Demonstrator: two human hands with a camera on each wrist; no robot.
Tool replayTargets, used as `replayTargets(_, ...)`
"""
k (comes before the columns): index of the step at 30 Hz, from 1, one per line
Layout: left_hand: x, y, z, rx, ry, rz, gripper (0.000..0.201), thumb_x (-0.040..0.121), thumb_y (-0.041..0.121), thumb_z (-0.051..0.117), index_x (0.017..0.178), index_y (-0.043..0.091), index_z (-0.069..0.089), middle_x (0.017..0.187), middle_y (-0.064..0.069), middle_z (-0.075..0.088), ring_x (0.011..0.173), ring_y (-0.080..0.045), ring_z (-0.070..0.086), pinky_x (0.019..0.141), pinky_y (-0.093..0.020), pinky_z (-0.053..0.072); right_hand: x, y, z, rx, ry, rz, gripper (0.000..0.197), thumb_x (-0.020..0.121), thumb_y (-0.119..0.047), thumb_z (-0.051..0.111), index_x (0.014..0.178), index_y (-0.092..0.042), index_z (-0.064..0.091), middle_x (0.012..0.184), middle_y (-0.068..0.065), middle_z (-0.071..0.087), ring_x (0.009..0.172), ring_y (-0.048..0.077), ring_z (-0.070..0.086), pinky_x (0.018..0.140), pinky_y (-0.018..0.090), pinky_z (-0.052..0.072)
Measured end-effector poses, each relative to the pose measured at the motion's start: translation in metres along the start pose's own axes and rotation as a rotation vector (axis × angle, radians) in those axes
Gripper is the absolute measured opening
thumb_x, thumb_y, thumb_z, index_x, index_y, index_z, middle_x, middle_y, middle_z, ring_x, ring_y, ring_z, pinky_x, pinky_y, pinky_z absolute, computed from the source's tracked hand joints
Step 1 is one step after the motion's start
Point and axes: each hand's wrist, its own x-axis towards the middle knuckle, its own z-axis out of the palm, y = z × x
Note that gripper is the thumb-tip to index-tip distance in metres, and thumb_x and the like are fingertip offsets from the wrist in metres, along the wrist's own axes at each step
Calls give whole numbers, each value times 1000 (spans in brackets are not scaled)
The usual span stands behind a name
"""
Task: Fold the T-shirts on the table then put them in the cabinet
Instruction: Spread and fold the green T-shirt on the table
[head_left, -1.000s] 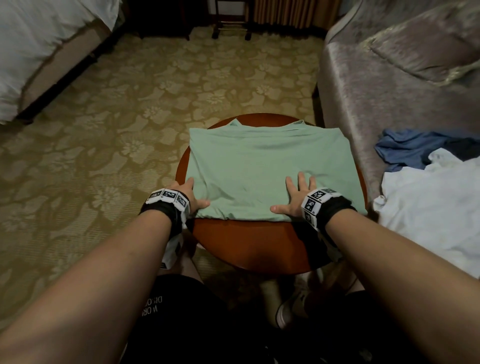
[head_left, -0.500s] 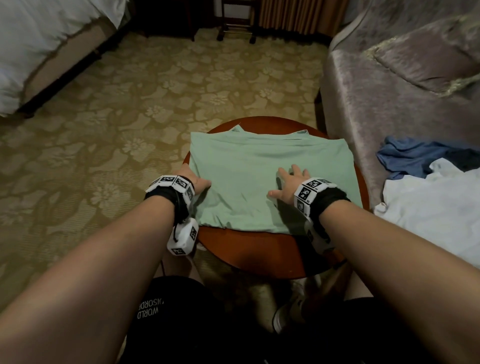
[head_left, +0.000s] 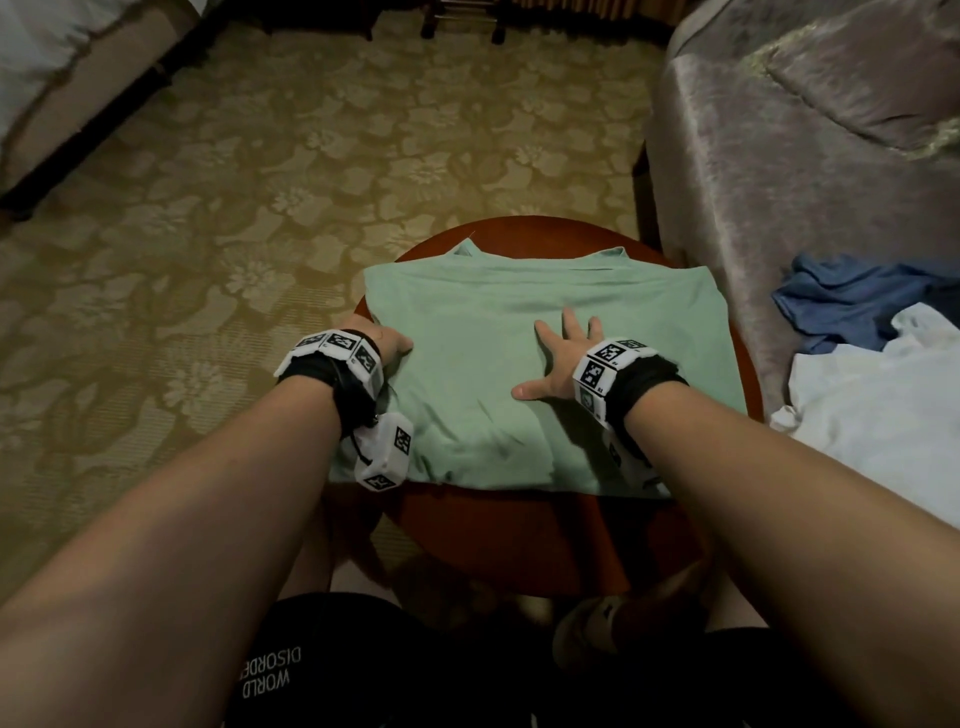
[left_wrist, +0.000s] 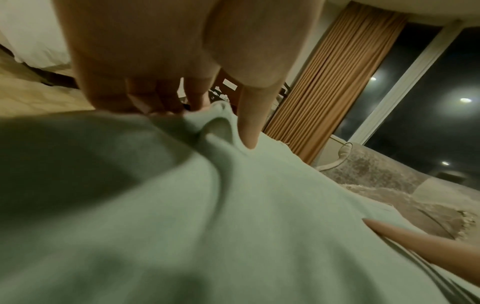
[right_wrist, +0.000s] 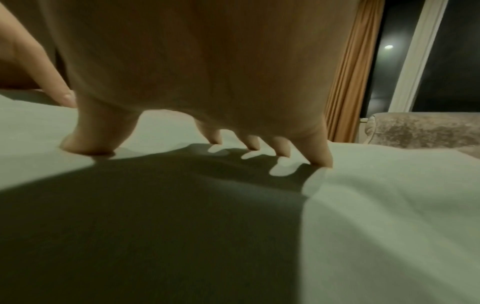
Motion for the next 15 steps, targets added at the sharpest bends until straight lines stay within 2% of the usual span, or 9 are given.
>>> replayTargets(3, 4, 2, 3, -45, 20, 31, 40, 78, 19, 75, 111, 1, 60, 115, -14, 65, 101, -32, 61, 85, -34, 50, 3, 1, 3, -7, -2, -1, 113, 69, -79, 55, 151, -35, -10, 158, 5, -21, 143, 43, -14, 114, 60, 6)
replayTargets(6, 5, 1, 1, -132, 0, -25, 54, 74, 20, 79, 121, 2, 58, 117, -11, 64, 103, -33, 62, 90, -38, 50, 4, 2, 5, -28, -6, -2, 113, 69, -81, 53, 150, -35, -11, 158, 6, -22, 143, 43, -14, 114, 60, 5)
replayTargets(10, 2, 0, -1, -123, -23, -39, 59, 81, 23, 75, 130, 1, 50, 129, -12, 58, 116, -33, 55, 95, -36, 44, 1, 0, 6, -64, -6, -11, 112, 70, -83, 49, 150, -35, -12, 158, 7, -21, 143, 44, -13, 113, 61, 7)
replayTargets(13, -1, -4, -1, -101, -20, 27, 57, 85, 27, 69, 133, 4, 50, 131, -13, 57, 116, -33, 56, 101, -41, 44, -1, -4, 9, -74, -10, -12, 112, 70, -83, 48, 150, -34, -13, 157, 7, -22, 143, 44, -13, 113, 60, 6)
replayTargets(15, -1, -9, 2, -61, -2, 103, 61, 90, 31, 60, 142, 7, 37, 137, -13, 52, 120, -34, 52, 104, -41, 41, -3, -8, 10, -82, -12, -9, 111, 71, -84, 46, 150, -33, -13, 157, 8, -22, 142, 45, -13, 113, 60, 5)
